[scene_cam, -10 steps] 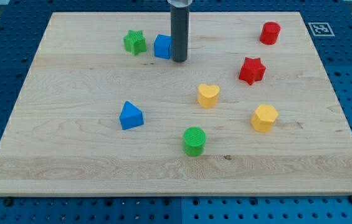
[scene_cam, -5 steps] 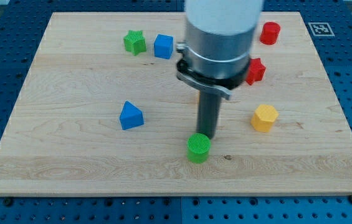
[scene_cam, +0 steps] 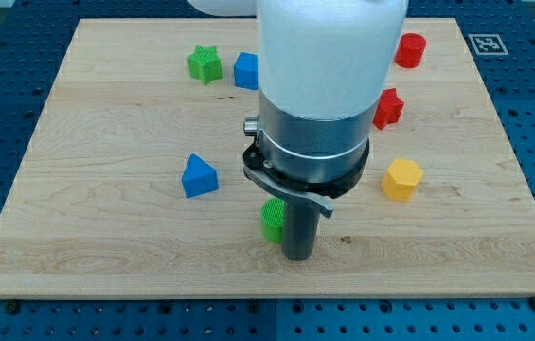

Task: Push the green circle to the left top of the heart

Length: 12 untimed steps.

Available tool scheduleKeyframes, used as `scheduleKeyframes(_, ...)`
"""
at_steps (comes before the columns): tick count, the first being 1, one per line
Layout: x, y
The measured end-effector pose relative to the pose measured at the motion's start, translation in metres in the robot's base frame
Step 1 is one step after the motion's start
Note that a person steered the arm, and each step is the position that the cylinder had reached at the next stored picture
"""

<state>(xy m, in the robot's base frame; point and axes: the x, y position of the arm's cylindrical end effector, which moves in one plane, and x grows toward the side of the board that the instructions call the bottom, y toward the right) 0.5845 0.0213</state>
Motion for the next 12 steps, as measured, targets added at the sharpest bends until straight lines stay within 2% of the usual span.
scheduleKeyframes(5, -0.014, -0.027)
scheduleKeyframes(10, -0.119, -0.027)
scheduleKeyframes(12, -0.134, -0.006)
